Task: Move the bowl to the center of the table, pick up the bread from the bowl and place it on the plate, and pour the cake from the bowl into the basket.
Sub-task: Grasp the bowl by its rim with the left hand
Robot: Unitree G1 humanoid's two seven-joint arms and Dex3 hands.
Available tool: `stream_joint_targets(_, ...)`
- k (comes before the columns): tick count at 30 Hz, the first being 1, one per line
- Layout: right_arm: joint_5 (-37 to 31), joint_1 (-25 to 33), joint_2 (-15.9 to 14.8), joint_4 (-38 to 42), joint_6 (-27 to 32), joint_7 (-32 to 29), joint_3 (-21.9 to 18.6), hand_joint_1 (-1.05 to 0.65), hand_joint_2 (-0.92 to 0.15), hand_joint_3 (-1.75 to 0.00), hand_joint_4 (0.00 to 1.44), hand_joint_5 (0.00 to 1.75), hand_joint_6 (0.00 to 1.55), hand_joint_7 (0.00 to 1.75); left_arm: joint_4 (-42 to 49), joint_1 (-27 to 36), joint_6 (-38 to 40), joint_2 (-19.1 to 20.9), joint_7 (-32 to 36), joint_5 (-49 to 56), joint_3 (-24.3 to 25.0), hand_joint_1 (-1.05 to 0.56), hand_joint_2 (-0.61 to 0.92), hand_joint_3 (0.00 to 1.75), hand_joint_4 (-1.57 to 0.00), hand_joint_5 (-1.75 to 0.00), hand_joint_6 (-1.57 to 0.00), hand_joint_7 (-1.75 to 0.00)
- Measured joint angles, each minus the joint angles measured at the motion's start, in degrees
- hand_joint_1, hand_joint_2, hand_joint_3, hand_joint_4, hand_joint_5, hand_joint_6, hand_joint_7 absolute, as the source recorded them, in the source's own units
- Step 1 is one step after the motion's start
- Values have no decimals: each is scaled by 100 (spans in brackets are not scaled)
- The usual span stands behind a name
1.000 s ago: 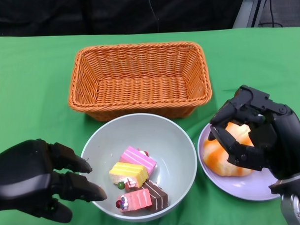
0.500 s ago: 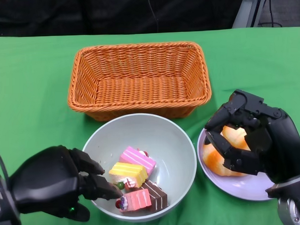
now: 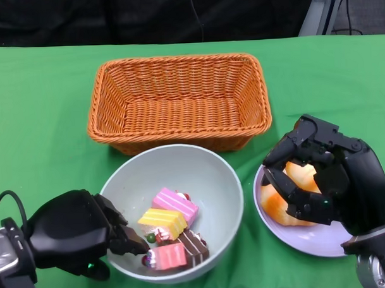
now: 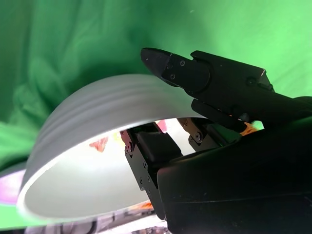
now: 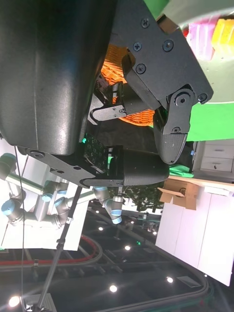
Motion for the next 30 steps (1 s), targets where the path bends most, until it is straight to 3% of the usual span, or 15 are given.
stream_joint_targets(6,-6,16,0,-7,5,2,5,-25,-59,-76,68,148,69,122,303,-125,387,4,543,60,-542,-44,87,1,-85,0,-82,-1)
stream_joint_targets(15,-21,29,3,-8,5,0,8,-26,-58,-77,68,148,69,121,576,-288,810,-85,814,3,-1083,-41,90,1,-86,-1,-83,-1)
stream_joint_targets(21,-9,35,21,-5,4,2,7,-25,-60,-73,69,146,71,117,1017,-396,757,-214,1845,48,-1400,-31,89,0,-104,-6,-101,-6)
stream_joint_targets(24,-5,40,44,-2,4,2,10,-25,-61,-72,70,145,71,116,1480,-535,603,-372,2781,126,-1592,-23,78,0,-128,-14,-122,-10)
stream_joint_targets(25,-5,41,49,-2,4,2,11,-25,-61,-71,70,145,71,116,1652,-575,562,-441,3109,157,-1654,-22,78,0,-129,-21,-124,-9)
stream_joint_targets(26,-6,43,54,-2,3,1,13,-25,-61,-71,70,145,71,116,1810,-603,539,-514,3402,174,-1714,-21,80,1,-108,-74,-126,-8)
stream_joint_targets(27,-5,46,58,-1,3,1,14,-24,-61,-71,70,145,71,116,1972,-632,535,-584,3626,186,-1768,-20,82,1,-93,-105,-127,-9)
stream_joint_targets(29,-2,53,63,0,2,2,14,-24,-61,-72,70,145,71,117,2218,-693,496,-662,3861,184,-1821,-19,85,1,-78,-137,-126,-11)
stream_joint_targets(30,-4,56,65,0,2,2,14,-24,-61,-72,70,145,71,117,2303,-726,476,-678,3909,178,-1835,-19,87,1,-75,-144,-125,-13)
